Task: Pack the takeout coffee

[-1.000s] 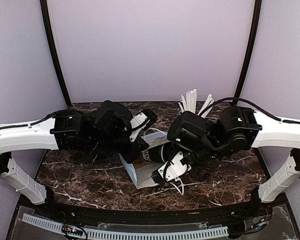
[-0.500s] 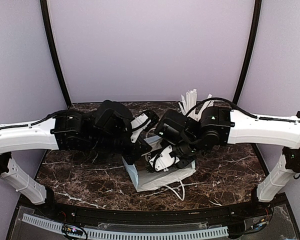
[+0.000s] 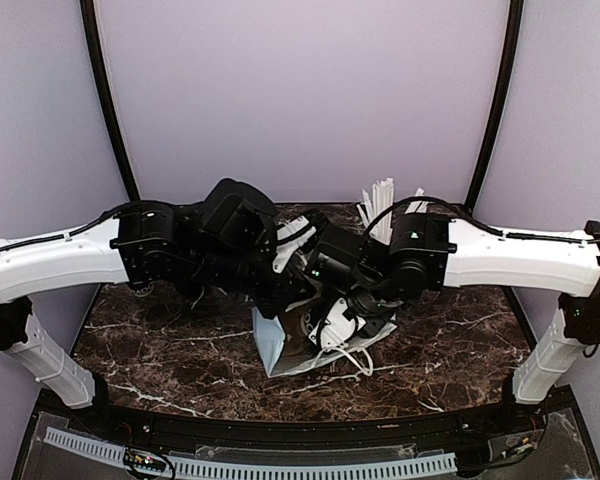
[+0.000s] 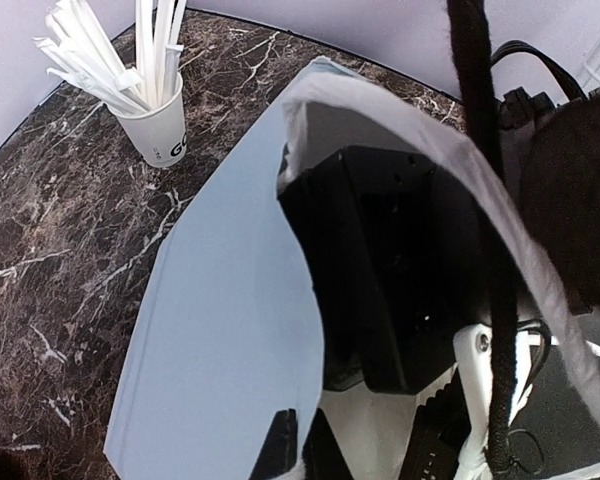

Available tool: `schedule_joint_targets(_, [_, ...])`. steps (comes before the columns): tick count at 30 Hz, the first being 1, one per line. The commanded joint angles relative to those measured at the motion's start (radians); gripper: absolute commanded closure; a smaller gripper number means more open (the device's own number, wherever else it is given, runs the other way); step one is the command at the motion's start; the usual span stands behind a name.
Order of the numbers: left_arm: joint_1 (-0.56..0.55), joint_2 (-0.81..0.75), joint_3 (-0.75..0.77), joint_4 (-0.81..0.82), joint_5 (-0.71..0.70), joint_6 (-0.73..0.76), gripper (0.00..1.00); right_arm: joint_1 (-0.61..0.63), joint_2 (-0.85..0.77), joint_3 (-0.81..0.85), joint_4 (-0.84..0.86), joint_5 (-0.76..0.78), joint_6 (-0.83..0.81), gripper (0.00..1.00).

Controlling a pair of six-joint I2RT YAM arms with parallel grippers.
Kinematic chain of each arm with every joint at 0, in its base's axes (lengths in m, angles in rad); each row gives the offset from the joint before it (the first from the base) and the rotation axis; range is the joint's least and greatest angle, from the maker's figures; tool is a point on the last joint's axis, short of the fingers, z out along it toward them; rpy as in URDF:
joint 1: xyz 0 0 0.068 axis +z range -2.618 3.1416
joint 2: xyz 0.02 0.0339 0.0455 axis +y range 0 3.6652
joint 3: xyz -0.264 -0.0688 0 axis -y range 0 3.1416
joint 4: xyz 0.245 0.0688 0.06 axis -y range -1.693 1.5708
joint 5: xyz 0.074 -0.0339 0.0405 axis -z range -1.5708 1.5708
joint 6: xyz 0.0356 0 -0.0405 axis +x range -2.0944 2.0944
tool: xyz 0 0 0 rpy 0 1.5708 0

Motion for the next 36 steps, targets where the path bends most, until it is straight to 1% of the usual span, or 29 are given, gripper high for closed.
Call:
schedule_joint_targets(1, [-0.012, 0.004, 0.023, -0.047, 0.088, 0.040, 1.00, -0.027, 0.044, -0.002, 0.018, 0.052, -0.045, 0.44])
schedule_joint_targets(9, [-0.011, 0.007, 0.021, -0.036, 0.128, 0.046, 1.00, -0.035, 0.079, 0.039, 0.019, 0.055, -0.084, 0.42])
schedule_joint_targets(13, [-0.011, 0.015, 0.020, -0.032, 0.151, 0.047, 1.00, -0.035, 0.091, 0.017, -0.007, 0.108, -0.128, 0.33])
schedule_joint_targets(15, [-0.011, 0.016, 0.016, -0.022, 0.162, 0.045, 1.00, -0.036, 0.107, -0.003, -0.016, 0.142, -0.122, 0.29])
schedule_joint_targets(17, [-0.011, 0.015, 0.012, -0.011, 0.170, 0.042, 1.00, -0.038, 0.126, -0.014, -0.008, 0.148, -0.098, 0.22])
schedule_joint_targets(19, [-0.011, 0.015, 0.007, -0.002, 0.180, 0.040, 1.00, -0.042, 0.143, -0.032, 0.027, 0.163, -0.079, 0.18])
schedule_joint_targets(21, [-0.011, 0.014, 0.001, 0.001, 0.185, 0.039, 1.00, -0.047, 0.148, -0.056, 0.109, 0.192, -0.081, 0.15])
schedule_joint_targets(24, [-0.011, 0.006, -0.016, 0.010, 0.196, 0.034, 1.00, -0.064, 0.137, -0.108, 0.245, 0.209, -0.113, 0.15])
schedule_joint_targets(26, [-0.011, -0.002, -0.027, 0.015, 0.195, 0.036, 1.00, -0.074, 0.133, -0.120, 0.300, 0.193, -0.124, 0.16])
schedule_joint_targets(29, [-0.010, -0.014, -0.046, 0.027, 0.190, 0.037, 1.00, -0.091, 0.143, -0.118, 0.339, 0.164, -0.123, 0.18])
schedule_joint_targets(33, [-0.002, -0.020, -0.071, 0.049, 0.206, 0.033, 1.00, -0.095, 0.134, -0.121, 0.434, 0.139, -0.130, 0.20])
schedule_joint_targets(36, [-0.001, -0.018, -0.076, 0.041, 0.204, 0.032, 1.00, -0.090, 0.120, -0.083, 0.408, 0.109, -0.126, 0.20])
